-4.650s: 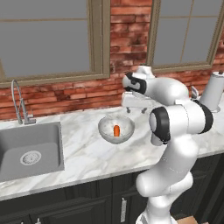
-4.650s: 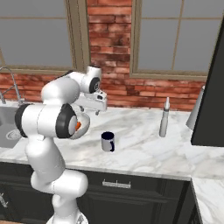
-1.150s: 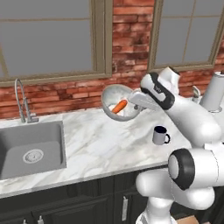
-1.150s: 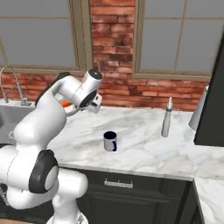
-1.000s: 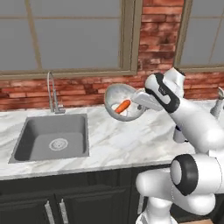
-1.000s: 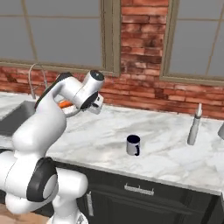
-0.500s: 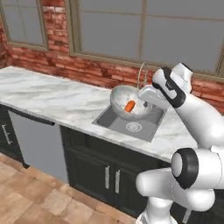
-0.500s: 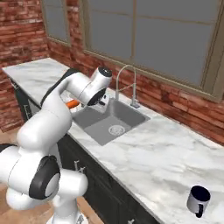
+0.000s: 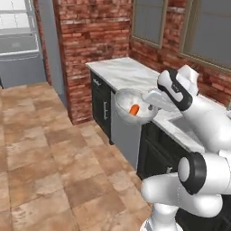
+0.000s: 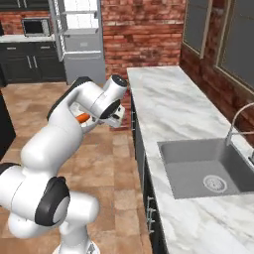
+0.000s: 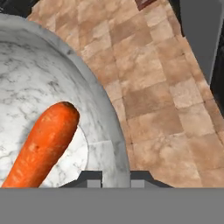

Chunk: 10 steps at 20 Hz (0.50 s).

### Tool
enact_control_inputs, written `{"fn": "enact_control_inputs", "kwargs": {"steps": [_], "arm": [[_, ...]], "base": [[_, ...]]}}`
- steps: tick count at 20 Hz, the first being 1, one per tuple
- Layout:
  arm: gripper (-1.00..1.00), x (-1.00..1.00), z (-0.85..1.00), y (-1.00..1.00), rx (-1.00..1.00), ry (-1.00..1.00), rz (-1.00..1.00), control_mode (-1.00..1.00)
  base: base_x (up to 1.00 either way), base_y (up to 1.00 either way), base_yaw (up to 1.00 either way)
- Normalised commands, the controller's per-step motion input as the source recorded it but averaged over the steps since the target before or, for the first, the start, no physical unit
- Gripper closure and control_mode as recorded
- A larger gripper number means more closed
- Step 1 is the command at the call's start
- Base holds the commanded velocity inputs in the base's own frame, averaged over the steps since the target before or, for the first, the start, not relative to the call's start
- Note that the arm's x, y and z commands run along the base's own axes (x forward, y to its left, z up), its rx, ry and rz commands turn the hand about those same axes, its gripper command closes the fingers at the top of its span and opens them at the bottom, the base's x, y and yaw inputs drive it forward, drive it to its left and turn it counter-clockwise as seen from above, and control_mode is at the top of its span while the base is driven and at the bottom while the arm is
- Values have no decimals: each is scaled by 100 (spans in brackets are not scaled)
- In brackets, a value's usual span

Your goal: Move the mug from next to the sink to the open cabinet. Then, move the bowl with the carrot to the fridge to clear the area for faucet cleaning.

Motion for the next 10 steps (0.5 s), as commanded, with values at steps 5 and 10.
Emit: {"fn": "enact_control_inputs", "kwargs": {"steps": [5,10], "arm": [[100,0,0,0,0,0,0,100],[100,0,0,0,0,0,0,100]], "base": [[38,39,64],[100,18,13]]}}
